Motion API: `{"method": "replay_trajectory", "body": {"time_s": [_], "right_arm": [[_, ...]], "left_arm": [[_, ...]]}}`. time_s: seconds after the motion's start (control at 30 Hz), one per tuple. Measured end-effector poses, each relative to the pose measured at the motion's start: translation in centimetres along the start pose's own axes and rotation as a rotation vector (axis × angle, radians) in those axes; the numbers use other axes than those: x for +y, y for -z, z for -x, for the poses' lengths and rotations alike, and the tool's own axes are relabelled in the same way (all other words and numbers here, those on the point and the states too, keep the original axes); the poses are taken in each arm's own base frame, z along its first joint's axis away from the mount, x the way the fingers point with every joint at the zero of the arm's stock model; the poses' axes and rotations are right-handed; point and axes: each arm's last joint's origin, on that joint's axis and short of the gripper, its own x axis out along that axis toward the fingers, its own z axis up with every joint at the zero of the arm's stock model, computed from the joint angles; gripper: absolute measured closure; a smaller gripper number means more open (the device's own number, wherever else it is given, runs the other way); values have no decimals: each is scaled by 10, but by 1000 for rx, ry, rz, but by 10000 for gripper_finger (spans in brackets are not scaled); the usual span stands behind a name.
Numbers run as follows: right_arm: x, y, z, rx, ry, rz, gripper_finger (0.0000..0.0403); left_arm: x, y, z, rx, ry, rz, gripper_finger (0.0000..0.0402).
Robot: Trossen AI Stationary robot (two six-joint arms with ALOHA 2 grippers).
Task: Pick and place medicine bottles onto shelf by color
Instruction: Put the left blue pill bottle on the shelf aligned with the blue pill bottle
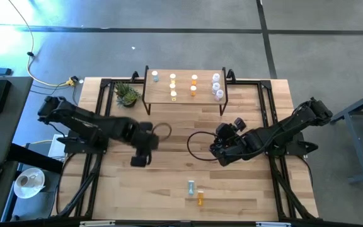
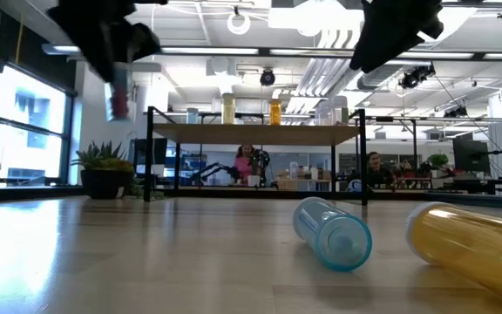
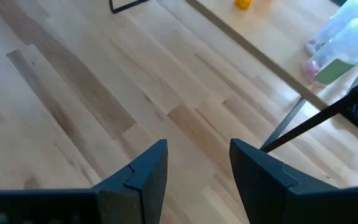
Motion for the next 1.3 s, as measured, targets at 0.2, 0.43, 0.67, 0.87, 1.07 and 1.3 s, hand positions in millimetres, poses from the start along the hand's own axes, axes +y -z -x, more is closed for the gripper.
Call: {"method": "replay_trajectory", "body": {"time_s": [0.2, 0.43, 0.67, 0.87, 1.07, 1.3], "right_arm": [[0, 0, 0, 12, -6, 37, 238], [0, 0, 0, 6, -2, 98, 238], [1, 0, -2, -38, 42, 160, 238], [4, 2, -5, -12, 32, 212, 238], [4, 2, -5, -18, 37, 210, 238], [1, -1, -9, -15, 52, 195, 238]], "left_arm": [[41, -15, 33, -14, -51, 75, 289], [87, -24, 71, -77, -123, 165, 289], [135, -24, 102, -161, -348, 271, 289], [173, -17, 117, -235, -424, 394, 289], [203, 1, 121, -263, -363, 564, 289], [226, 8, 114, -264, -349, 694, 289]]}}
